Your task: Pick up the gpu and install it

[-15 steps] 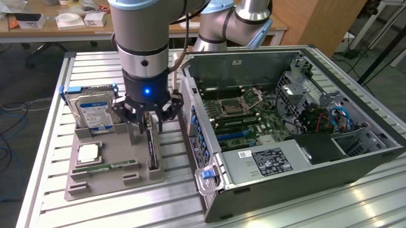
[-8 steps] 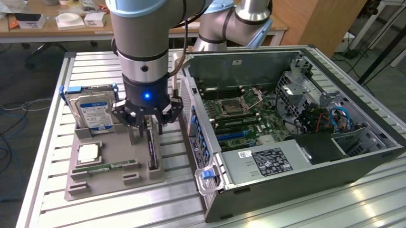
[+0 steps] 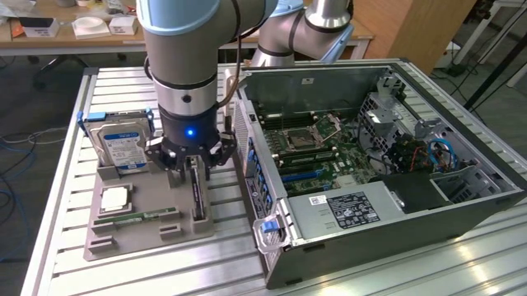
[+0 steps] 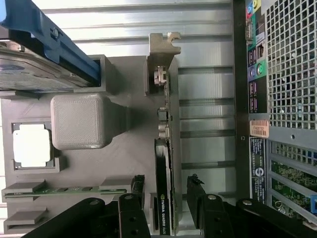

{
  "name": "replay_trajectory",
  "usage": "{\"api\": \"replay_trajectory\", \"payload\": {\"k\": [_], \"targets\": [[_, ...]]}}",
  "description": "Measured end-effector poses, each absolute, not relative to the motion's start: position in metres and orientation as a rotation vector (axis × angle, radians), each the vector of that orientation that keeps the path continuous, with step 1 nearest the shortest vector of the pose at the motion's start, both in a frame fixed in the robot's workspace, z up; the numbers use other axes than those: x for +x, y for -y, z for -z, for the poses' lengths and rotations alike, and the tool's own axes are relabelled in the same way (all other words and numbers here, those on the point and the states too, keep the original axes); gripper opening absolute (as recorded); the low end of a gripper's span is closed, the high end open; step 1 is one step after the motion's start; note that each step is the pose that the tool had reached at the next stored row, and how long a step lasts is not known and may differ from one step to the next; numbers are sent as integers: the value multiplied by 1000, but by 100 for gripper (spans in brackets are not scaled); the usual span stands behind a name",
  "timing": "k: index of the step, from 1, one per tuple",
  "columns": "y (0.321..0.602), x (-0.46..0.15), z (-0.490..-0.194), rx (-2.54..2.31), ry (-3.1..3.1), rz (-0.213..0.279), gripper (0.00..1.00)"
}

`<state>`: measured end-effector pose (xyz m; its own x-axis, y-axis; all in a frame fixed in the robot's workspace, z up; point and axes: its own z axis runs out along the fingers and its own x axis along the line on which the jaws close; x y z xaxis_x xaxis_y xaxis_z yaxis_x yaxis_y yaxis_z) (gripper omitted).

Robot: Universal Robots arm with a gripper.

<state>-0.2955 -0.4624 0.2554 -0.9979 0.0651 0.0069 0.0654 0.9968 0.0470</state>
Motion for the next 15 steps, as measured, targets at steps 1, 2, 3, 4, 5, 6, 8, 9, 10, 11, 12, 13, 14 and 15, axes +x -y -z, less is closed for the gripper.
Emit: {"api": "replay_trajectory", "payload": {"k": [1, 2, 3, 4, 5, 6, 8, 9, 10, 11, 12, 13, 14, 15], "targets": [[462, -296, -254, -103, 3134, 74, 47], [462, -297, -252, -103, 3134, 74, 47], [462, -297, -251, -103, 3134, 74, 47], [462, -298, -249, -103, 3134, 74, 47], [462, -298, -248, -103, 3134, 74, 47], [462, -298, -246, -103, 3134, 74, 47], [462, -298, -243, -103, 3134, 74, 47], [462, -298, -242, -103, 3134, 74, 47], [462, -298, -240, -103, 3134, 74, 47], [462, -298, -238, -103, 3134, 74, 47], [462, -298, -237, -103, 3134, 74, 47], [462, -298, -235, -103, 3134, 74, 47], [462, -298, -235, -103, 3134, 74, 47], [462, -298, -234, -103, 3134, 74, 47]]}}
